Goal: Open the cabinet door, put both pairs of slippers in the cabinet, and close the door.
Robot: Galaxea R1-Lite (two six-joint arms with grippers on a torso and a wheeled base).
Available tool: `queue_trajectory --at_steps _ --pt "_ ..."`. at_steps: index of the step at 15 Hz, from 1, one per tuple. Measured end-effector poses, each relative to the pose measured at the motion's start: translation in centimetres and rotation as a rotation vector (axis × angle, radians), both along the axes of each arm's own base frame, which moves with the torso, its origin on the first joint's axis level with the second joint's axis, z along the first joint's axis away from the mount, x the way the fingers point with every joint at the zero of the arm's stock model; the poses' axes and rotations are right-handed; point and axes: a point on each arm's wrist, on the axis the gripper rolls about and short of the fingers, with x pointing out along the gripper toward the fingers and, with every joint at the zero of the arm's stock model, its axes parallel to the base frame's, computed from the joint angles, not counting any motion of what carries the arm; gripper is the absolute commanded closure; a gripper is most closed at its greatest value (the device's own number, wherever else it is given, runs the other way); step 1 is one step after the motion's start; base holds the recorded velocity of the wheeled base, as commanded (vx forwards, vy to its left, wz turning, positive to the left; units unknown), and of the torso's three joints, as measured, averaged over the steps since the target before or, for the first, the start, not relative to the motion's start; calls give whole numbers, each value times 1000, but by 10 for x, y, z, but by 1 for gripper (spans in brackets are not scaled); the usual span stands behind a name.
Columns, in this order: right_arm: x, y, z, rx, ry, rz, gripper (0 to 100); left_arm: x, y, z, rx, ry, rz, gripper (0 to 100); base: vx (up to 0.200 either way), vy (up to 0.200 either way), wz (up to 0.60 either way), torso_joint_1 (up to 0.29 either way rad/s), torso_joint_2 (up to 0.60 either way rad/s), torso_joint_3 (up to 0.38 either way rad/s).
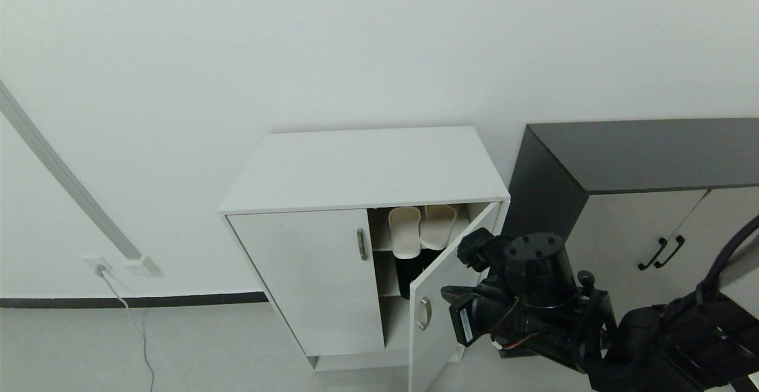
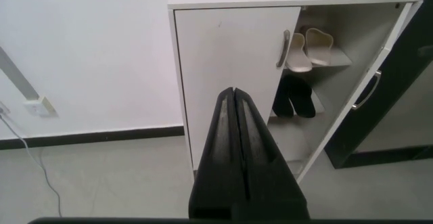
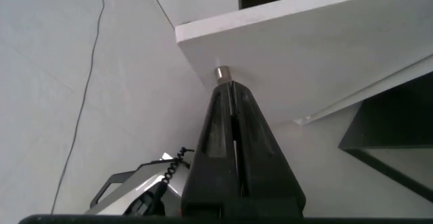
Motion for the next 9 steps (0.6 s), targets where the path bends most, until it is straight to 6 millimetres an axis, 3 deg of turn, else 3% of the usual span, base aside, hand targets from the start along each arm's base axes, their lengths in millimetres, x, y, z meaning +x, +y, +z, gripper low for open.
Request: queue_trajectory --at_steps 9 --pt "35 17 -19 4 -2 -44 100 0 0 0 0 -1 0 100 0 0 0 0 0 0"
